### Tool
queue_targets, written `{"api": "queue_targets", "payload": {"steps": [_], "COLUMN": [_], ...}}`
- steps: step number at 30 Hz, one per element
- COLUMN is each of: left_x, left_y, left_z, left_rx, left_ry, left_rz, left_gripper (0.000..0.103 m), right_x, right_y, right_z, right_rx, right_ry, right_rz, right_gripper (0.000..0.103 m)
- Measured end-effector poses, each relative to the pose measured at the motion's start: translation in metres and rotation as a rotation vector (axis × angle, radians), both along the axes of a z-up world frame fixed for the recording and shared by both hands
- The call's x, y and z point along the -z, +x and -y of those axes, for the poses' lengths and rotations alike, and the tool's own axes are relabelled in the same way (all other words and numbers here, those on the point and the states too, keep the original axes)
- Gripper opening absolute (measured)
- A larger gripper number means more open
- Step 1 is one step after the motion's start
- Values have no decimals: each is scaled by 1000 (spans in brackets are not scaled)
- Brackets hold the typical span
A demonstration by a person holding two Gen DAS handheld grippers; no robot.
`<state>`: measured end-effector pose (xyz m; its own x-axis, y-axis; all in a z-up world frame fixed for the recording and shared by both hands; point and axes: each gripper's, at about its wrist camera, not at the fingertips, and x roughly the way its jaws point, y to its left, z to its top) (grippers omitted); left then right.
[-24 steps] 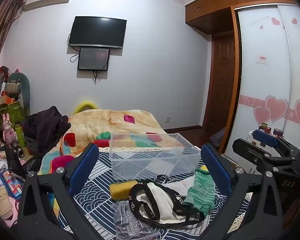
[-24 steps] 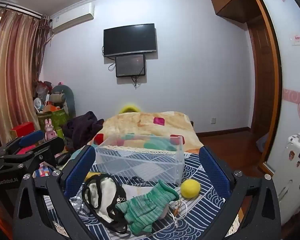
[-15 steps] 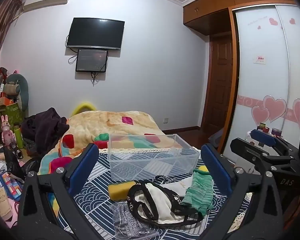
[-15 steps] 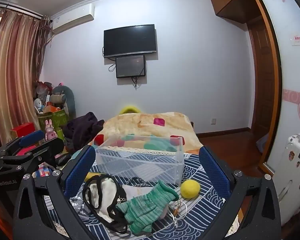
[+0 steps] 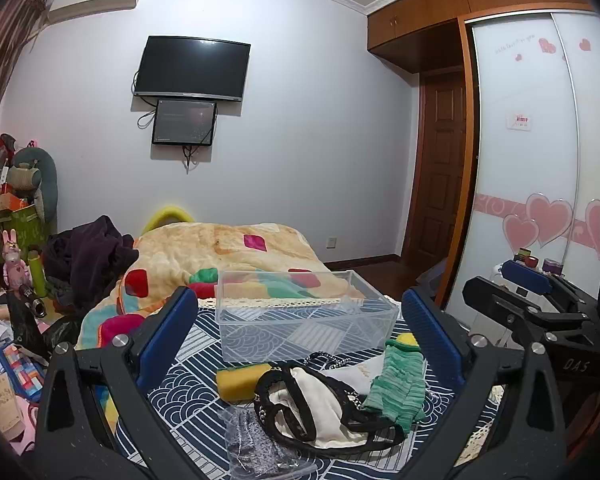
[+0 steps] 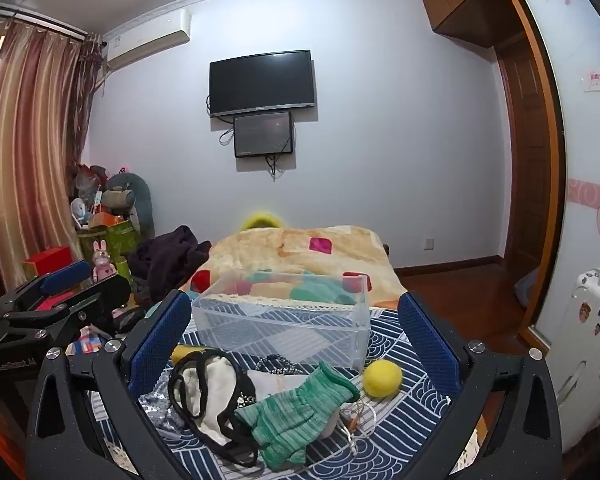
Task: Organize soft objects
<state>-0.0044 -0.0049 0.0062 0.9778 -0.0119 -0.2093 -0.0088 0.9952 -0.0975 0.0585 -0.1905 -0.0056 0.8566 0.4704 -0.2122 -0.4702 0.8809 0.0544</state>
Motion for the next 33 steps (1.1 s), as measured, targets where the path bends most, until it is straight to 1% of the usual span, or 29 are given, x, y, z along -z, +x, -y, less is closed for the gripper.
{"api": "queue_targets", "payload": {"steps": [12,33], "left_x": [1,-2], "left_y": [0,-4], "left_z": [-1,0], "left_rx": [0,0], "left_ry": [-3,5], "left_rz": [1,8], "left_gripper": [103,103], "right_x": [4,2], "right_y": [1,-3], "right_z": [-6,-6], "right_rx": [-6,-8], "right_ry": [-1,3], "right_rz": [6,12], "right_gripper": [103,103]}}
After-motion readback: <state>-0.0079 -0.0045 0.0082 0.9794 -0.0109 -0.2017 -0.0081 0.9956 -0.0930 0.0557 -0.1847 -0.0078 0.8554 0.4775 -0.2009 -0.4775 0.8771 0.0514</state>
